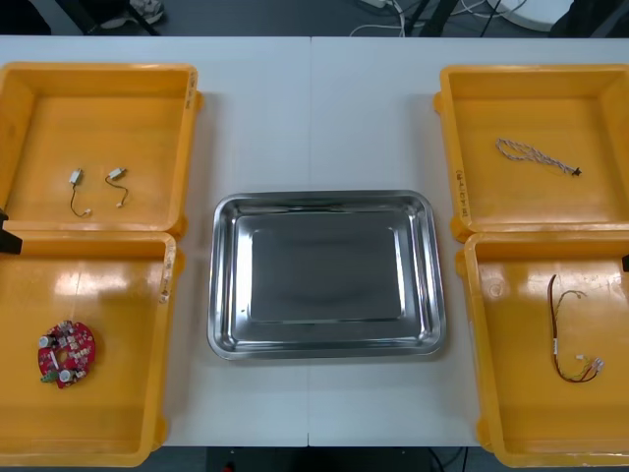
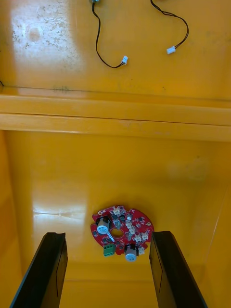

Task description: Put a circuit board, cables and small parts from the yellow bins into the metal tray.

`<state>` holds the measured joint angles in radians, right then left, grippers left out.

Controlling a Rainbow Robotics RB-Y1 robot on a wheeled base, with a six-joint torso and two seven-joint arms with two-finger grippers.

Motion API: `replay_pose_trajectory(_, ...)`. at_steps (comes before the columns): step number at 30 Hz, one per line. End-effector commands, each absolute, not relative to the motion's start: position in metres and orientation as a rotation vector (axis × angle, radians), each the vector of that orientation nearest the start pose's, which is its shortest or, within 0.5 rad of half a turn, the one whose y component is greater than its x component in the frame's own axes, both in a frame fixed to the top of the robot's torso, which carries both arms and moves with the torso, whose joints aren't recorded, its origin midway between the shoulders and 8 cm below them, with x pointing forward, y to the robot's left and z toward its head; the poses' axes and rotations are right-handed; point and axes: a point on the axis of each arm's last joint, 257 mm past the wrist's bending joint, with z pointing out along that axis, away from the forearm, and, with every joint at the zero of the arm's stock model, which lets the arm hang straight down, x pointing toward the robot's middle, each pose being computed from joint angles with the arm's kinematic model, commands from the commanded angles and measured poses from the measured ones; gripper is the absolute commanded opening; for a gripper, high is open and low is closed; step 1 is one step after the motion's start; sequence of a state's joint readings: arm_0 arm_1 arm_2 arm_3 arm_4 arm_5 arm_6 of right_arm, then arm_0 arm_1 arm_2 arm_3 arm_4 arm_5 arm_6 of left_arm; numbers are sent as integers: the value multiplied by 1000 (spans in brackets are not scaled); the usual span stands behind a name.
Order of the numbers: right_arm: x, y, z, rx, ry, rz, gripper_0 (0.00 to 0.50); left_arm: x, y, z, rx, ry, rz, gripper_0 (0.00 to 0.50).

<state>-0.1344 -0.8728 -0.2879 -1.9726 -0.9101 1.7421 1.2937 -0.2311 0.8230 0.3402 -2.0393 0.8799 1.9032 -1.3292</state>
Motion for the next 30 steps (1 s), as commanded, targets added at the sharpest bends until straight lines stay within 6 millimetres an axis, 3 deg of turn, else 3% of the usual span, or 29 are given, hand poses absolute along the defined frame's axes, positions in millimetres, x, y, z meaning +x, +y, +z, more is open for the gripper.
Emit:
replay_pose_trajectory(1,395,-423,-173,86,2692,-36,500,402,405,-122,77,2620,74,500)
replay_pose_trajectory(30,395,-423,-173,86,2692,-36,500,402,405,-122,77,2620,74,500)
